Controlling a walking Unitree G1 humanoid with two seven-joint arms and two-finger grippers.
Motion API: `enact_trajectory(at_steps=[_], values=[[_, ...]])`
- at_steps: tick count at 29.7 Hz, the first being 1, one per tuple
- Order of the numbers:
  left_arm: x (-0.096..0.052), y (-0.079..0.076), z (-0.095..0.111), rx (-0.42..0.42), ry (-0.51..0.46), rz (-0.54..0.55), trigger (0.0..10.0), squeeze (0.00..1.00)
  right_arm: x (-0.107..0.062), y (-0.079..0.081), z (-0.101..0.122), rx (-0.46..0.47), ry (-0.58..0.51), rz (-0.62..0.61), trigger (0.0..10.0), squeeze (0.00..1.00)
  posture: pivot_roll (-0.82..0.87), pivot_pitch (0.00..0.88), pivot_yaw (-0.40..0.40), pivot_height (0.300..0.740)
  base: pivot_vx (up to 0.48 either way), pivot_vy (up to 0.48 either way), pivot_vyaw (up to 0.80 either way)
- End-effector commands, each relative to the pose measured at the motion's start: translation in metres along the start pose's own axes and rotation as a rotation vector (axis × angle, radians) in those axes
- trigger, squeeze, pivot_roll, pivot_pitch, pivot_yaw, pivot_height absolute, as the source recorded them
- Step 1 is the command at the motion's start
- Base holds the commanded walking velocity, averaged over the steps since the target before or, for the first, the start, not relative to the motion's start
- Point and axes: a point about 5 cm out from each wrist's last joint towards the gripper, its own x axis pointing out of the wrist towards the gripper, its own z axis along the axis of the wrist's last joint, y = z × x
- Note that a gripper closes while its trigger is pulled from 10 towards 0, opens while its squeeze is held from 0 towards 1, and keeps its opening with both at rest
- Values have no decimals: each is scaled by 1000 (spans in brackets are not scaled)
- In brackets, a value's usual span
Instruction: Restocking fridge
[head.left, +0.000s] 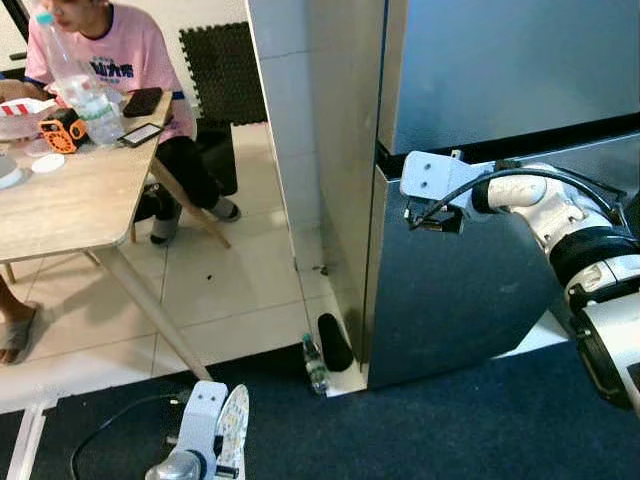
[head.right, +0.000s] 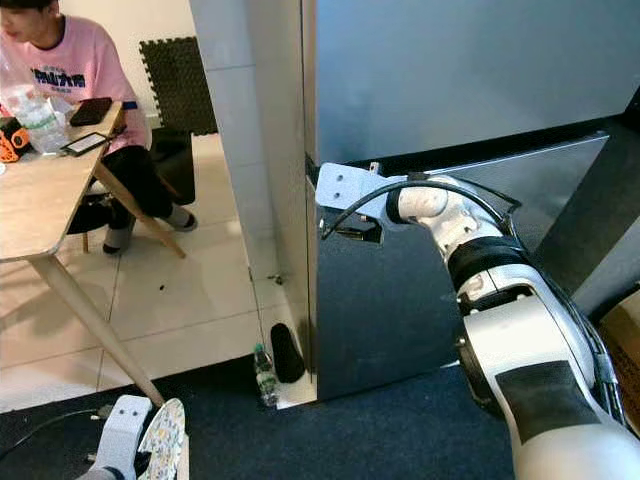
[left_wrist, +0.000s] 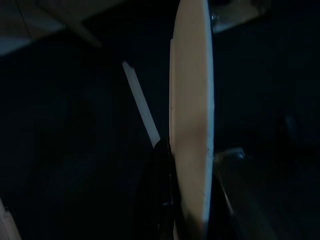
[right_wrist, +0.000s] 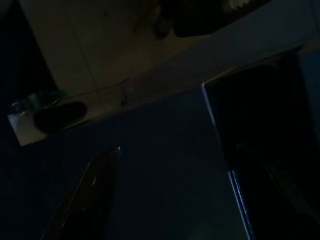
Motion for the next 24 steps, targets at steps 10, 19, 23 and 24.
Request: enact_trajectory(at_steps=[10, 19, 23, 24], values=[[-4, 20, 17, 21, -93, 34, 10000, 0, -8, -9, 4, -148, 98, 127, 10000, 0, -36, 149, 18, 740, 0, 0, 0], [-5, 20, 16, 51, -82, 27, 10000, 0, -11, 4, 5, -169, 60, 361, 10000, 0, -41, 155, 18, 740, 0, 0, 0], [-5, 21, 15, 67, -78, 27, 10000, 0, -14, 10, 4, -164, 36, 460, 10000, 0, -41, 153, 19, 740, 0, 0, 0], [-5, 21, 15, 67, -78, 27, 10000, 0, -14, 10, 4, -164, 36, 460, 10000, 0, -41, 153, 19, 740, 0, 0, 0]])
